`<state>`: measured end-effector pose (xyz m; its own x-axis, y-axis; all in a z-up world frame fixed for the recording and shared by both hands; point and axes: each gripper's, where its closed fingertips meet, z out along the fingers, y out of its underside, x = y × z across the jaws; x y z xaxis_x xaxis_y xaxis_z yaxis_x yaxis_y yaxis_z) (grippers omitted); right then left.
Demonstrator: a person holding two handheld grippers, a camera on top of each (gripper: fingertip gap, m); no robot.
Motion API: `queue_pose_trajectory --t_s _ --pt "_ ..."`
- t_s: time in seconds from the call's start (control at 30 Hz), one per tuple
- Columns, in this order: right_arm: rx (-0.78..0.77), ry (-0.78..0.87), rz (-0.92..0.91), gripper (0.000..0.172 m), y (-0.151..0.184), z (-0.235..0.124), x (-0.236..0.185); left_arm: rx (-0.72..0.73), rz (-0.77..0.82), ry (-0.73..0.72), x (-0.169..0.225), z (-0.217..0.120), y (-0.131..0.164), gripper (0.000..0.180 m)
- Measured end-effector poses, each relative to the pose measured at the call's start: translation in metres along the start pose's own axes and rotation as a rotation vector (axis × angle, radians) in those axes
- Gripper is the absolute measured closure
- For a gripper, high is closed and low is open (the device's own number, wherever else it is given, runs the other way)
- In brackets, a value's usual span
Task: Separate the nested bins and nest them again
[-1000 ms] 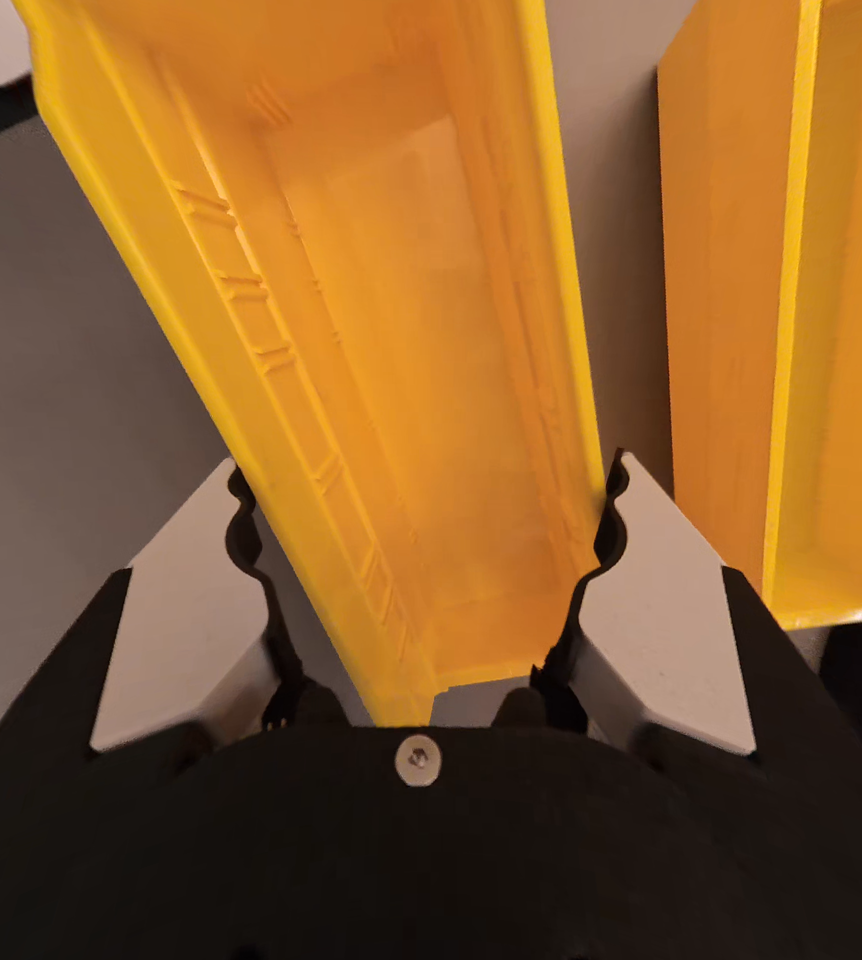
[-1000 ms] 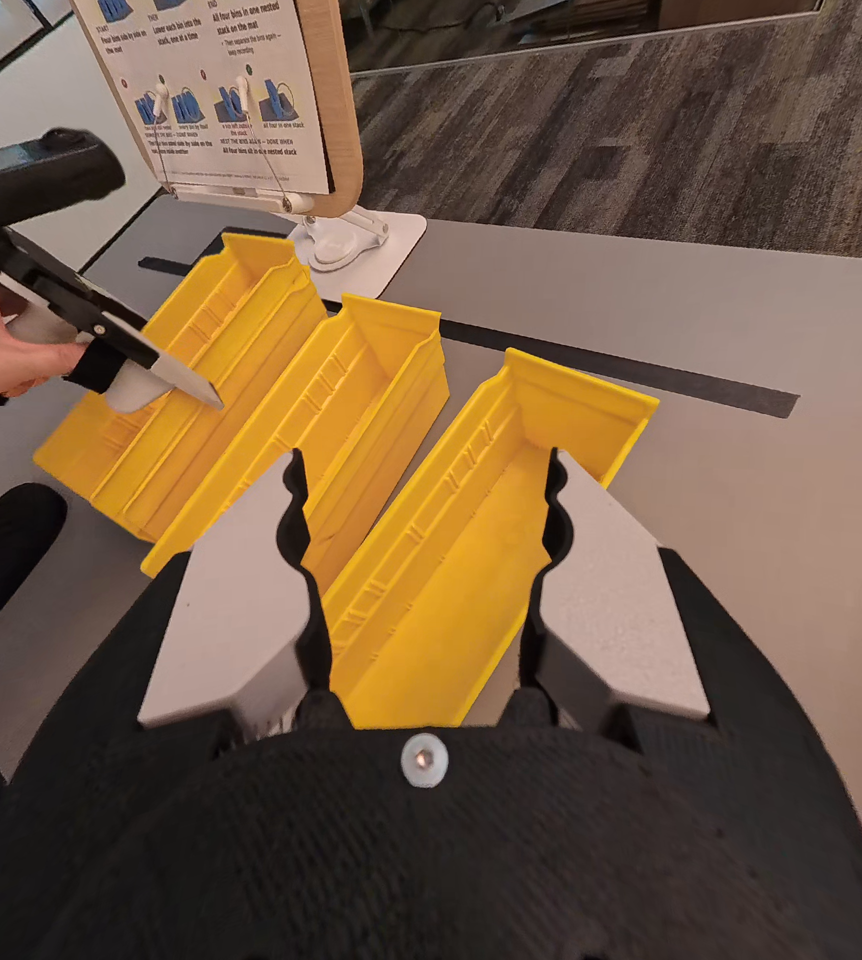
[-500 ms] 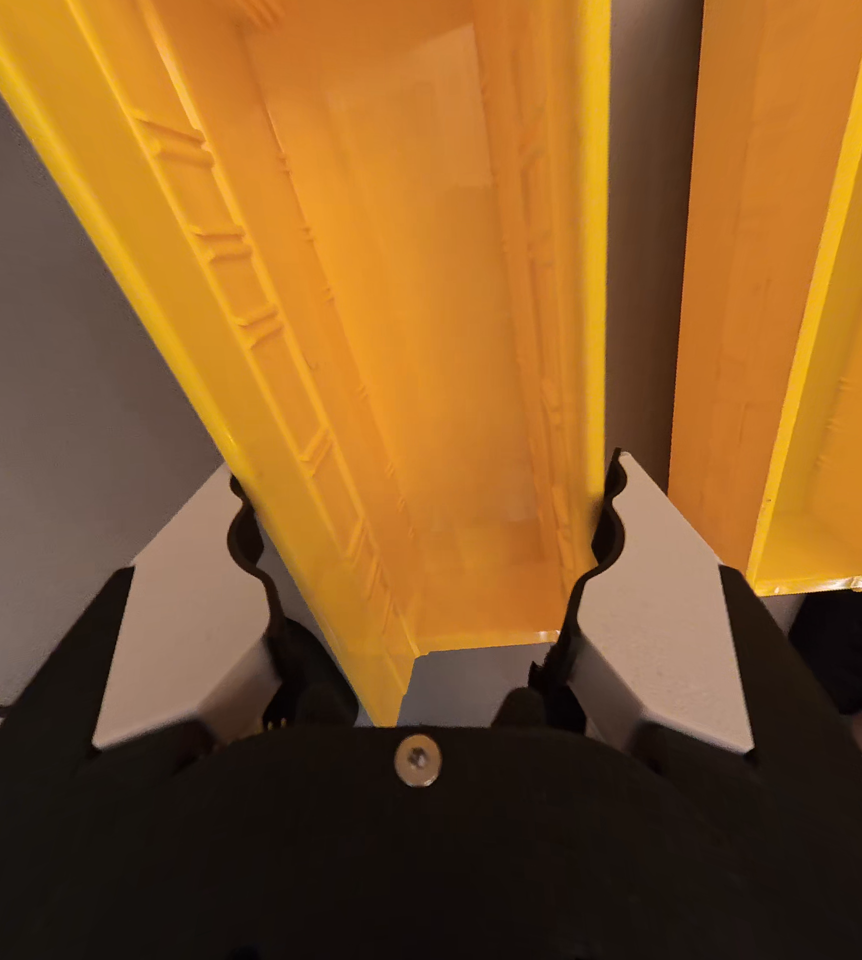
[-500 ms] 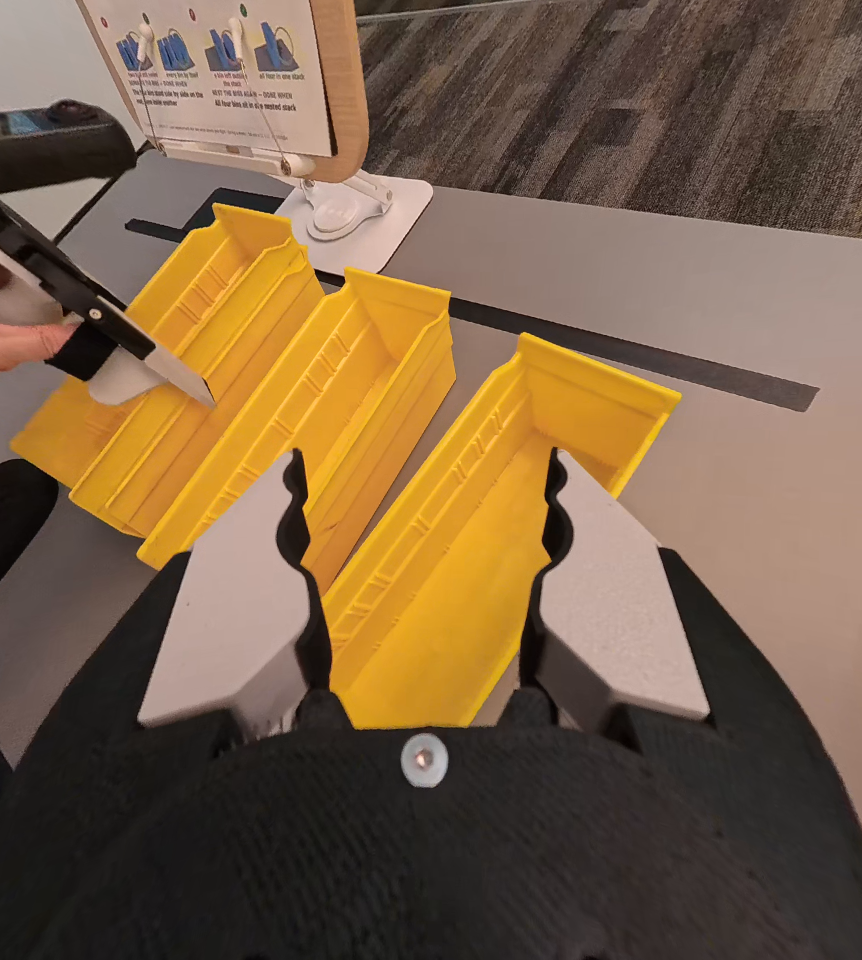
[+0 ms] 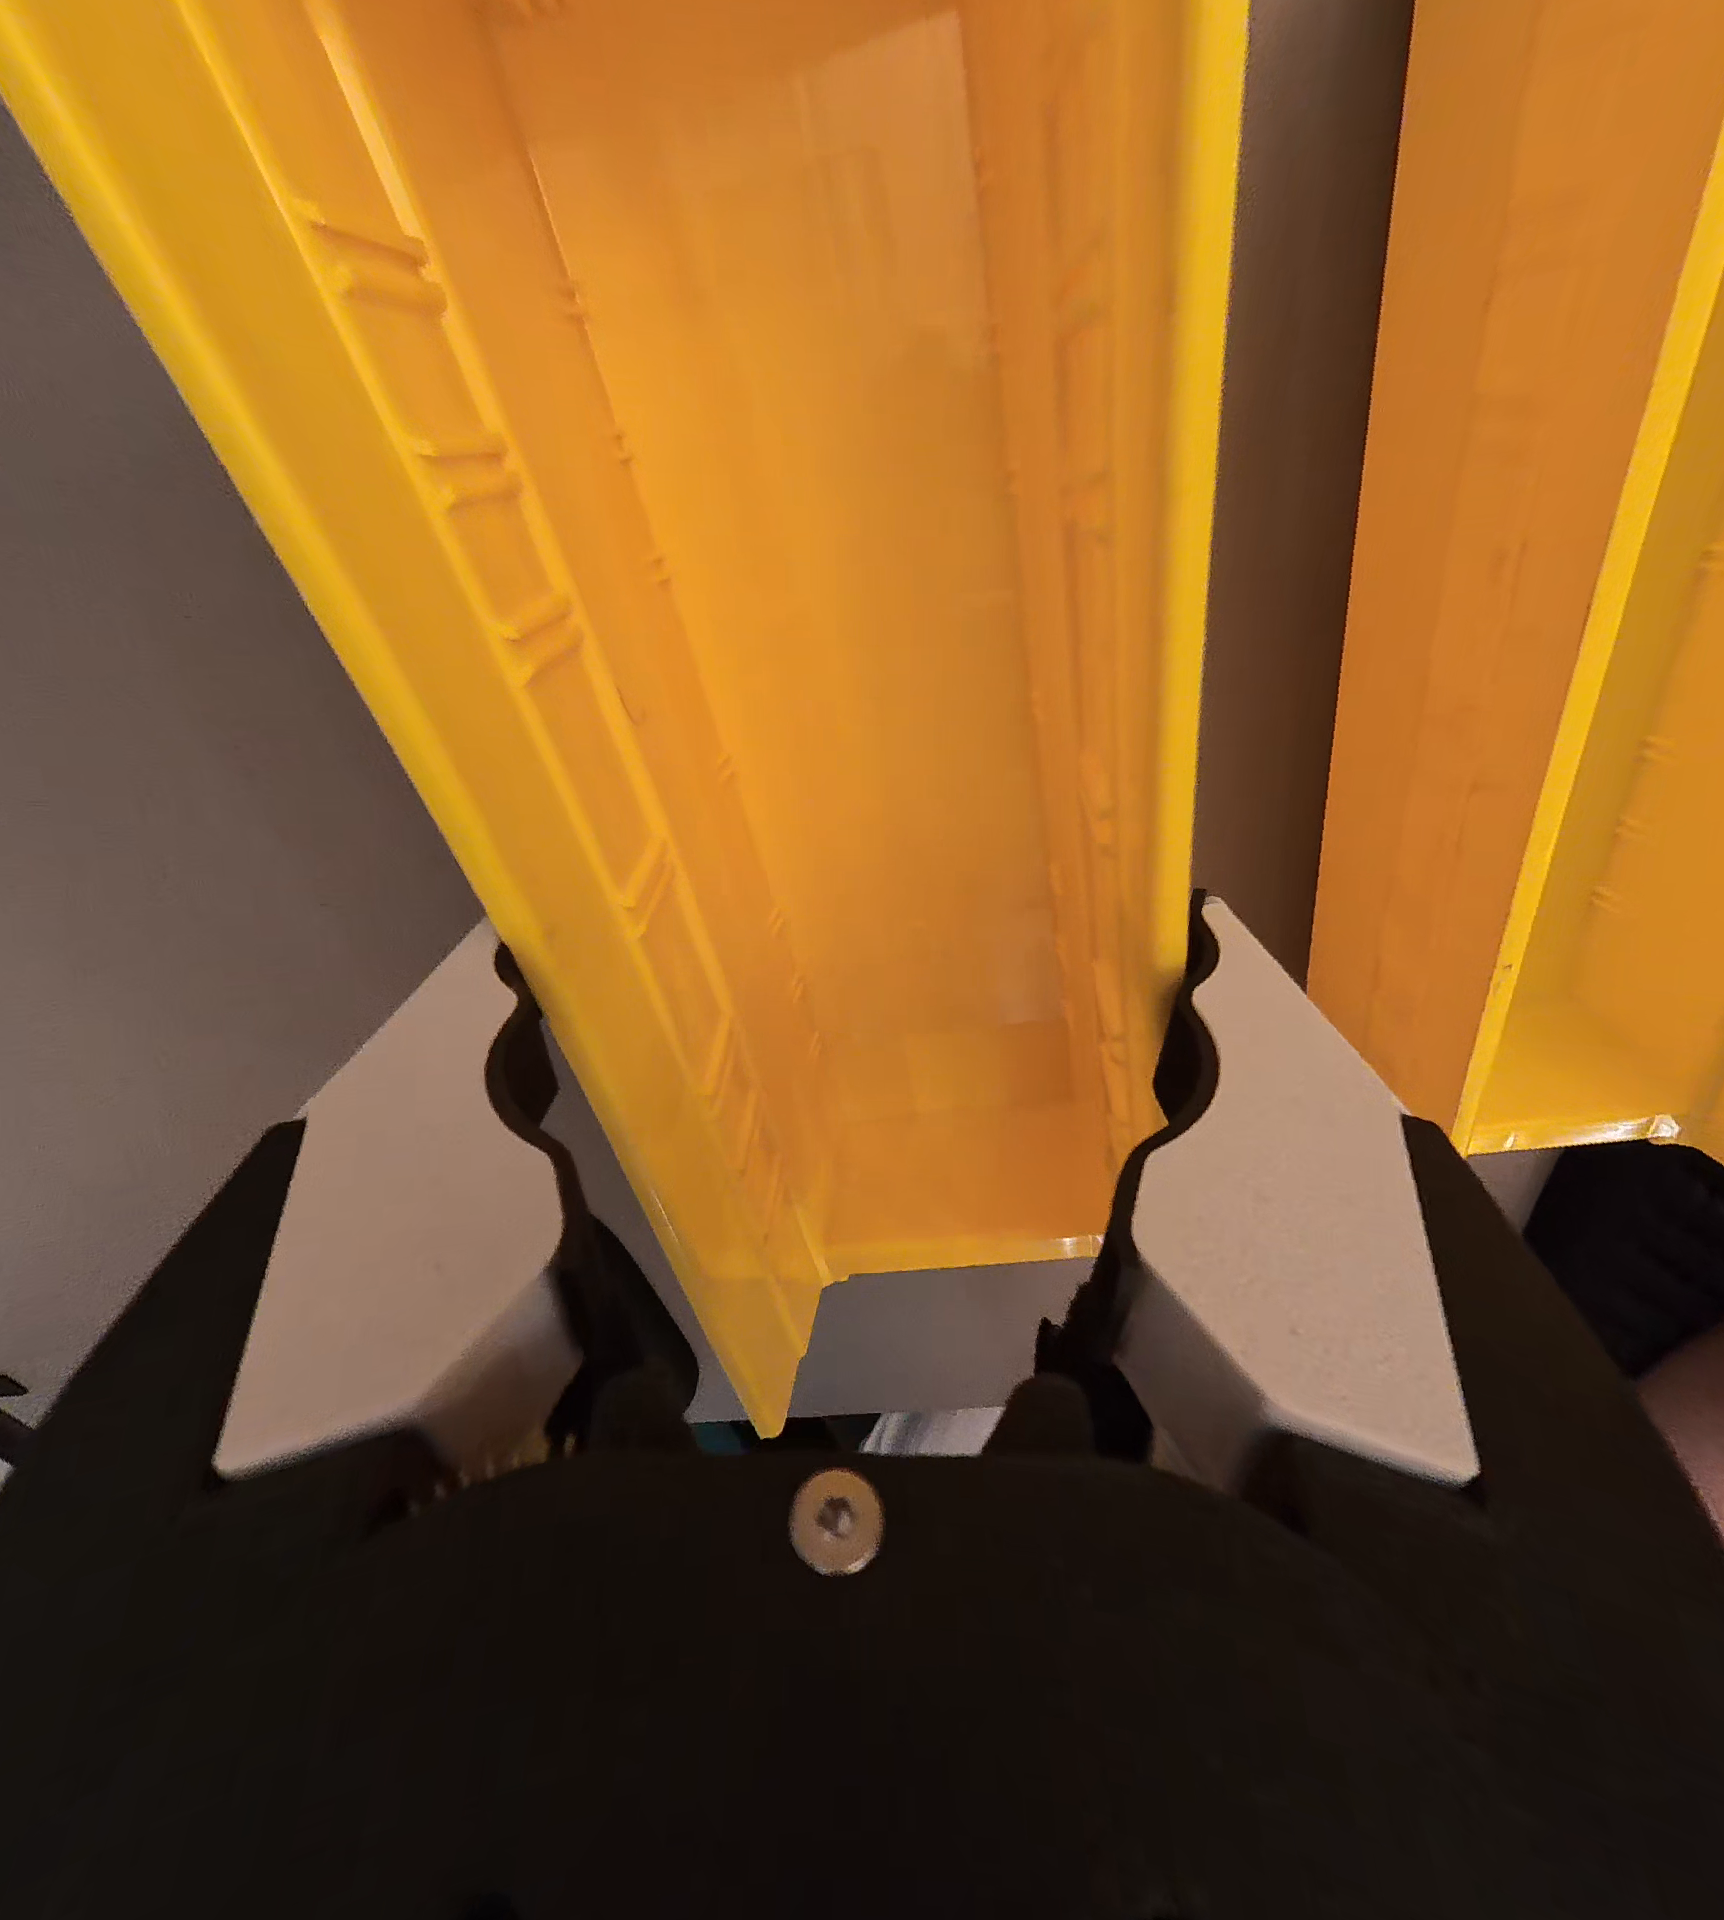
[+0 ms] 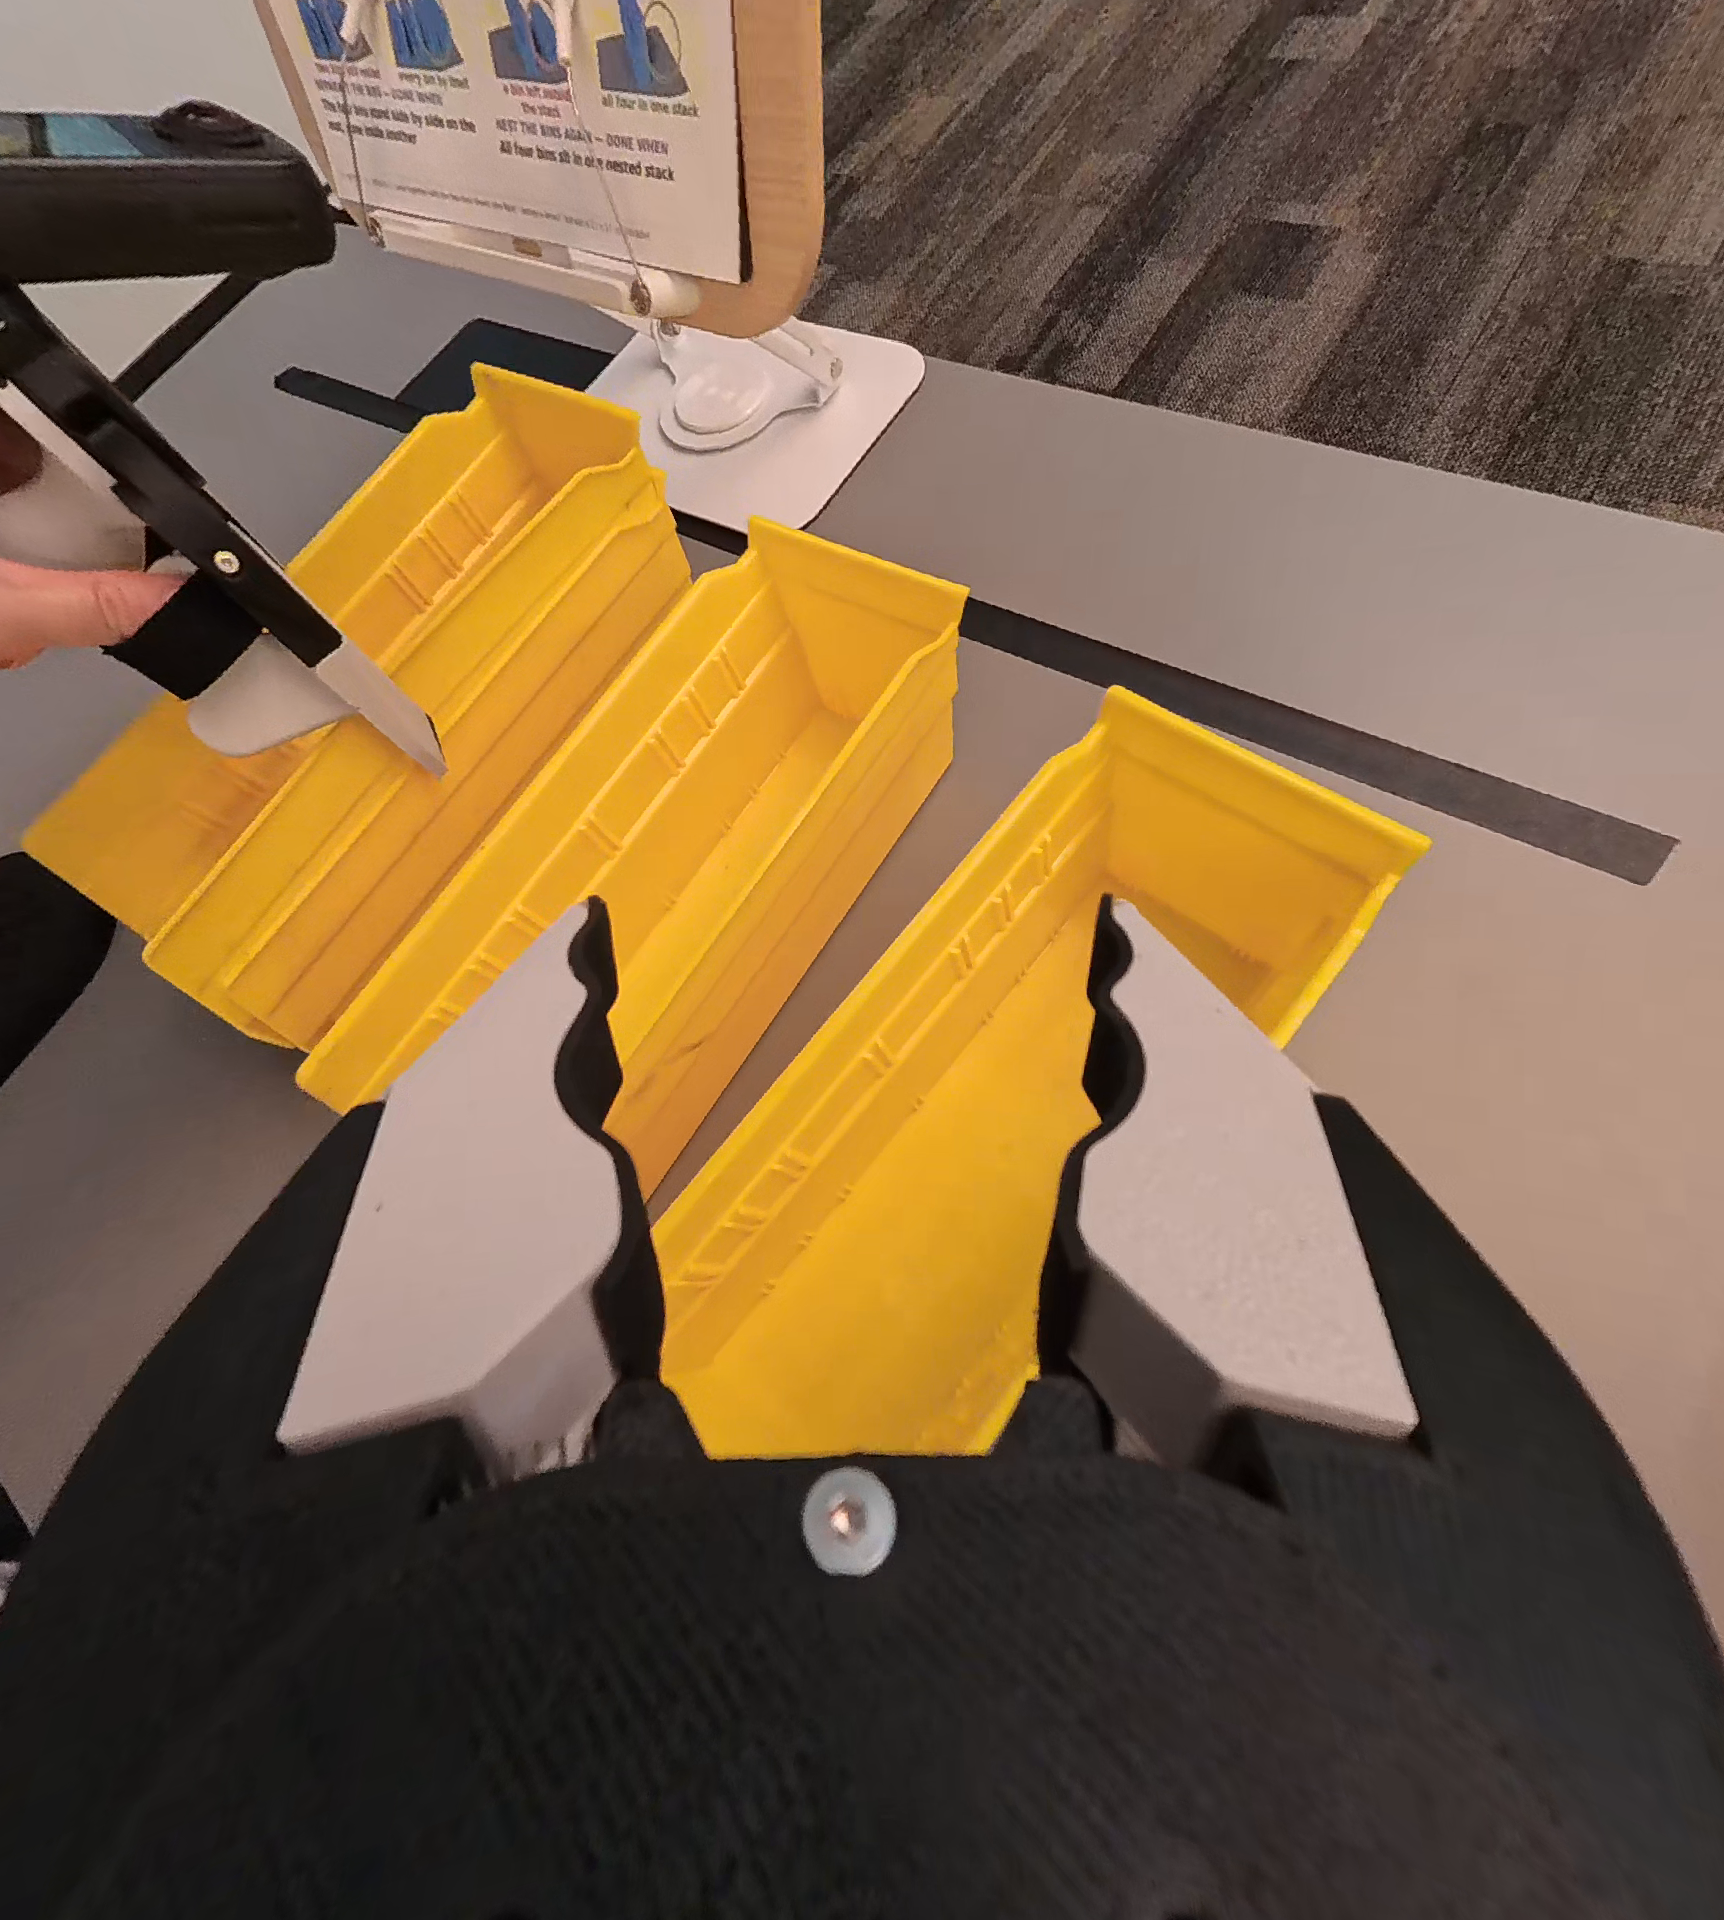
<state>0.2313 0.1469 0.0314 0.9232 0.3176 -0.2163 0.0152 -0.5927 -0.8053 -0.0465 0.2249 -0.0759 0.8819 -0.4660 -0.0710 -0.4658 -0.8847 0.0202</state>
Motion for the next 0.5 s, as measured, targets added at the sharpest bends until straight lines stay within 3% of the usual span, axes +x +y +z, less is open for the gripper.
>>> queue_pose_trajectory --t_s 0.3,0.5 --pt "0.007 0.0 0.01 0.081 -0.001 -0.002 0.002 0.005 0.004 0.004 0.0 -0.01 0.002 0.061" --pt "0.003 0.0 0.003 0.081 -0.001 -0.002 0.0 0.037 0.019 -0.011 -0.001 -0.034 0.003 0.059"
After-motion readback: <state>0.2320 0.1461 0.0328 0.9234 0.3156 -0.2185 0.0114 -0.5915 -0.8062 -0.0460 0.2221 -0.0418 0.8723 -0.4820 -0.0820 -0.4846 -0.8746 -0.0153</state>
